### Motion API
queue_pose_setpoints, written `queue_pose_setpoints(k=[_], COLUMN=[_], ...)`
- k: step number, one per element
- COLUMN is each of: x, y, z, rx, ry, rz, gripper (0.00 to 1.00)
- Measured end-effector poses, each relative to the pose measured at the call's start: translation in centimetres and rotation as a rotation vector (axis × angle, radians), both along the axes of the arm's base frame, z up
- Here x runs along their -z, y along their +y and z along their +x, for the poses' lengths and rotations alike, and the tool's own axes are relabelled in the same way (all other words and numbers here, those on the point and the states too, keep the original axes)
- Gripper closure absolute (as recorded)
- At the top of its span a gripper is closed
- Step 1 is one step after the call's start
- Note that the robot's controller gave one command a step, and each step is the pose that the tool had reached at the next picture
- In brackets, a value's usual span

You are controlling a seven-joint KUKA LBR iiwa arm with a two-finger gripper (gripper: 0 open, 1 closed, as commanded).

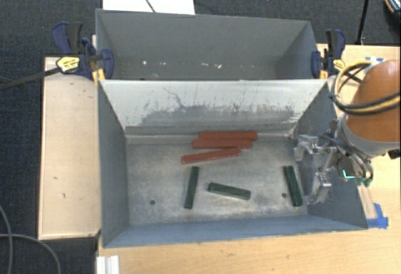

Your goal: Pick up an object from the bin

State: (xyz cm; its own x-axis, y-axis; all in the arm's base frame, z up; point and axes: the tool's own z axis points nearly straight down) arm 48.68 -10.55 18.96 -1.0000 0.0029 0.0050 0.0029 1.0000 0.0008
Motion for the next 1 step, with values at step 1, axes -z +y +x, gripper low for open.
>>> queue_pose_setpoints(k=[1], x=[11.93], y=[-3.78], z=[1.44], rx=[-0.495], ry=[-0.007], rz=[0.004], gripper=[0.0])
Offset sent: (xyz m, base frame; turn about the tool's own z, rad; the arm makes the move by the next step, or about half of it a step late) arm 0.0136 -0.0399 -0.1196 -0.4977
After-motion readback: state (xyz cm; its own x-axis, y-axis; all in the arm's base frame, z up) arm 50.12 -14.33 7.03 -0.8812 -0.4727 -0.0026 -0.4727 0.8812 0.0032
